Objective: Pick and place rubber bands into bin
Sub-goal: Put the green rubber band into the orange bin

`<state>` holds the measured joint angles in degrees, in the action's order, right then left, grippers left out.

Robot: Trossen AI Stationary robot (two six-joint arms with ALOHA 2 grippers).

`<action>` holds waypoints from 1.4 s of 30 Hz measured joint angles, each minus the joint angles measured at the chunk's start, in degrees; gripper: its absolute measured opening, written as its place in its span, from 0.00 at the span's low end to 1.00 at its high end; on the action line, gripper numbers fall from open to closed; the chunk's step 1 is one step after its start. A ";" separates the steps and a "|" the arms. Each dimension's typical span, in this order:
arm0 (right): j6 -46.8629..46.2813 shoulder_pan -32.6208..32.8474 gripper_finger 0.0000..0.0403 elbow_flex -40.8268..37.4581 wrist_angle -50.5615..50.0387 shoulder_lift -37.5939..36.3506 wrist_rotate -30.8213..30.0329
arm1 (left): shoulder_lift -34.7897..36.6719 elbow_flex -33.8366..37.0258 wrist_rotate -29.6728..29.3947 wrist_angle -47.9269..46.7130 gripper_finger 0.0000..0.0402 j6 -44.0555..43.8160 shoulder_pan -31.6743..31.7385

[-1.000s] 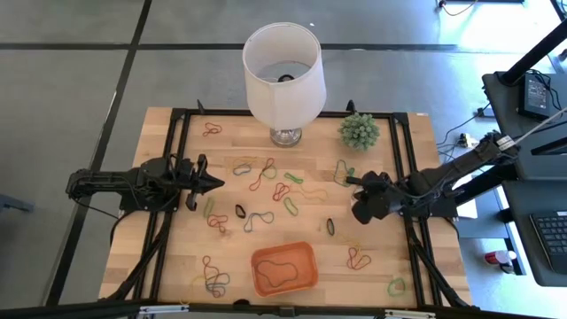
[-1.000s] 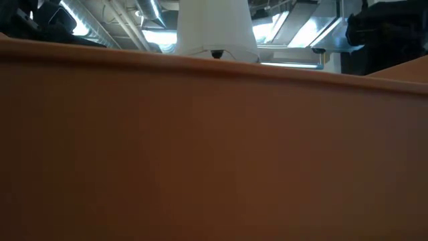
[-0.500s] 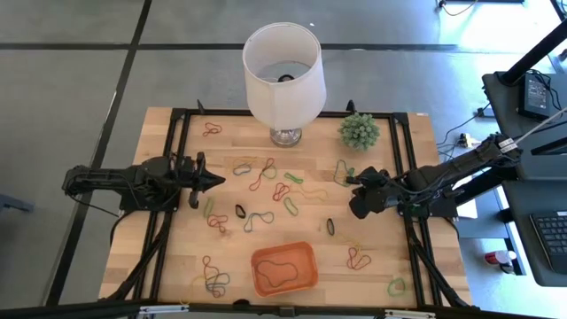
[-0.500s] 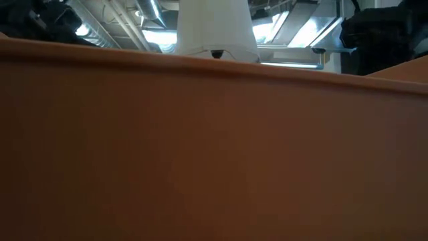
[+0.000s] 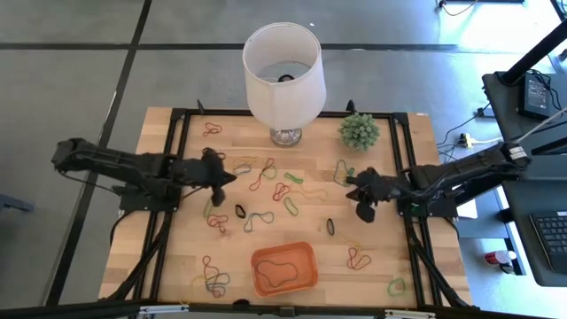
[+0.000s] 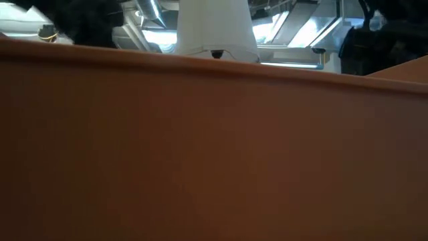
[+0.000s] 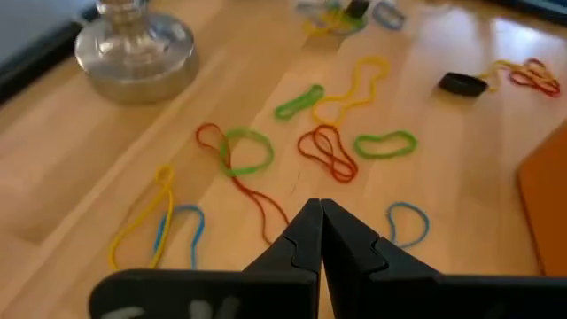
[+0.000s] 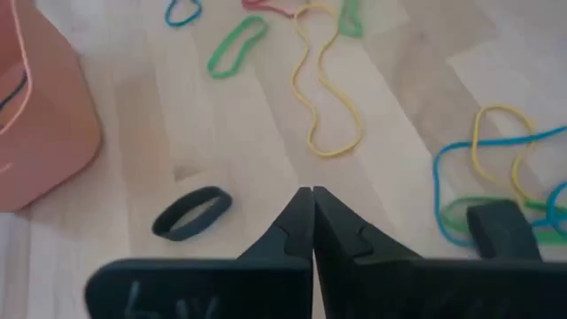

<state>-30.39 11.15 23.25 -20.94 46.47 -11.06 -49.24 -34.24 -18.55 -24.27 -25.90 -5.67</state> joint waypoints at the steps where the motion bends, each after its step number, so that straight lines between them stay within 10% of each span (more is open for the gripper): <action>1: 1.55 -1.32 0.00 -1.15 1.00 -1.30 1.44 | -2.62 -2.55 0.04 -2.02 0.00 -1.57 0.02; 17: 21.56 -14.67 0.00 -5.87 4.12 -8.01 21.12 | -24.64 -16.78 13.24 -39.15 0.19 -40.18 2.42; 25: 13.90 -14.90 0.00 -5.87 5.39 -8.01 22.92 | -32.47 -16.81 16.30 -40.97 0.34 -41.24 1.17; 42: -5.49 -14.87 0.00 -5.85 8.56 -7.97 16.01 | -33.45 -0.93 18.93 -24.08 0.26 -41.36 -1.39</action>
<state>-35.88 -3.73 17.41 -12.38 38.50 4.95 -82.69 -35.18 0.38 -48.35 -67.26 -7.06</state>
